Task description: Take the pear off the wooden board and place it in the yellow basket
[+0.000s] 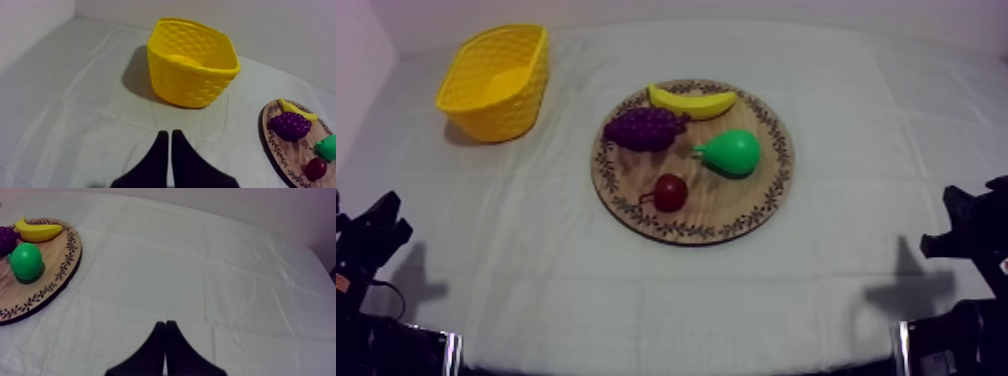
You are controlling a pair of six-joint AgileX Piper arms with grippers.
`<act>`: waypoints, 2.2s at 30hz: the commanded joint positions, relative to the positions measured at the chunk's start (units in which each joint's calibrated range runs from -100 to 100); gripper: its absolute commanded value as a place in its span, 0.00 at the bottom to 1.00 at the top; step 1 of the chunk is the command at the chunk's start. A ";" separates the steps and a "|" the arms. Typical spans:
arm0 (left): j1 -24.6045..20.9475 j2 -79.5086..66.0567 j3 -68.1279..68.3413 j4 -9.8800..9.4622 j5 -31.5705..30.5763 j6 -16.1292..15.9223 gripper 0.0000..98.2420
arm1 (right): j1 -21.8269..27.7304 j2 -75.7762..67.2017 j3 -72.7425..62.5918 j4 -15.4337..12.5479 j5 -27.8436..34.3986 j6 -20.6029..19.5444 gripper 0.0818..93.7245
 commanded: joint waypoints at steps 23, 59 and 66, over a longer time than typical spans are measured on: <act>0.36 4.51 -1.32 0.19 -2.32 -3.62 0.00 | 0.00 0.01 0.03 -0.01 -0.03 -0.02 0.00; 32.67 91.08 -88.13 0.38 8.05 -21.70 0.01 | 0.00 0.01 0.03 -0.01 -0.03 -0.02 0.00; 37.93 96.41 -83.30 0.38 3.01 -20.57 0.01 | 0.00 0.01 0.03 -0.01 -0.03 -0.02 0.00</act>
